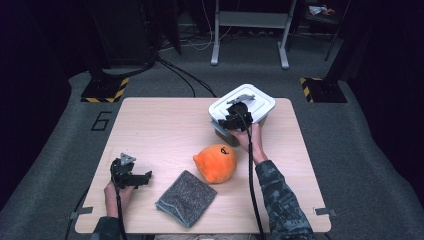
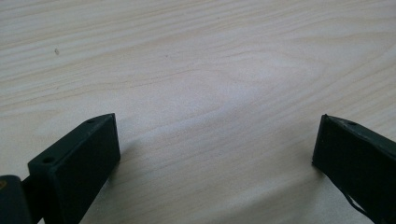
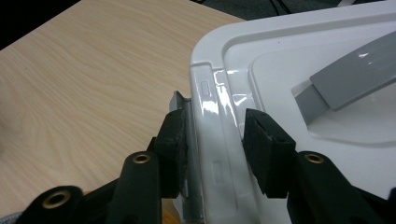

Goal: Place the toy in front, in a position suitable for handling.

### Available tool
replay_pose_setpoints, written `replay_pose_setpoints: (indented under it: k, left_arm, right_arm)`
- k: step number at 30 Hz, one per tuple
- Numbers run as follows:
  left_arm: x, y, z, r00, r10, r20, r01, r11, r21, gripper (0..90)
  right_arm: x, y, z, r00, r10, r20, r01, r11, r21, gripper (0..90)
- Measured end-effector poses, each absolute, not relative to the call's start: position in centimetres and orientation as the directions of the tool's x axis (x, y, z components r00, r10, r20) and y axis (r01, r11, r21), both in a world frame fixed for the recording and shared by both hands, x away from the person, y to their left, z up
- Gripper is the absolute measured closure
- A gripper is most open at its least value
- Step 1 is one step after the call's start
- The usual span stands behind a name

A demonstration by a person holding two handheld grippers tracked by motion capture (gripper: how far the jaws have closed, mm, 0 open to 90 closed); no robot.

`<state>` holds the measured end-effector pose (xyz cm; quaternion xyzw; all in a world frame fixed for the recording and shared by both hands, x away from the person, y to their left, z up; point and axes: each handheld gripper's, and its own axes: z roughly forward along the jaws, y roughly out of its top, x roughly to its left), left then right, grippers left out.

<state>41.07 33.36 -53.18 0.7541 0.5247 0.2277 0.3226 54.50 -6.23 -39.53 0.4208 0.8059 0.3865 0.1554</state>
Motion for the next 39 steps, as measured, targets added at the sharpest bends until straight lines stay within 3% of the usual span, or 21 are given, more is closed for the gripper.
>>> replay_pose_setpoints:
  k: [8, 16, 27, 39]
  left_arm:
    - [41.1, 33.4, -53.2, 0.346, 0.938, 0.005, 0.644, -0.241, 0.726, 0.3]
    - [41.1, 33.4, -53.2, 0.346, 0.938, 0.005, 0.644, -0.242, 0.726, 0.3]
    - [41.1, 33.4, -53.2, 0.346, 0.938, 0.005, 0.644, -0.241, 0.726, 0.3]
    - [41.1, 33.4, -53.2, 0.346, 0.938, 0.005, 0.644, -0.241, 0.726, 0.3]
  right_arm:
    - [54.5, -7.4, -38.9, -0.593, 0.801, 0.086, 0.557, 0.331, 0.762, 56.5]
    - [55.4, -10.9, -38.6, -0.519, 0.852, 0.073, 0.564, 0.277, 0.778, 56.7]
    - [56.9, -9.9, -39.3, -0.511, 0.854, 0.099, 0.58, 0.257, 0.773, 63.3]
    - [57.1, -9.0, -39.6, -0.49, 0.862, 0.133, 0.594, 0.218, 0.774, 63.6]
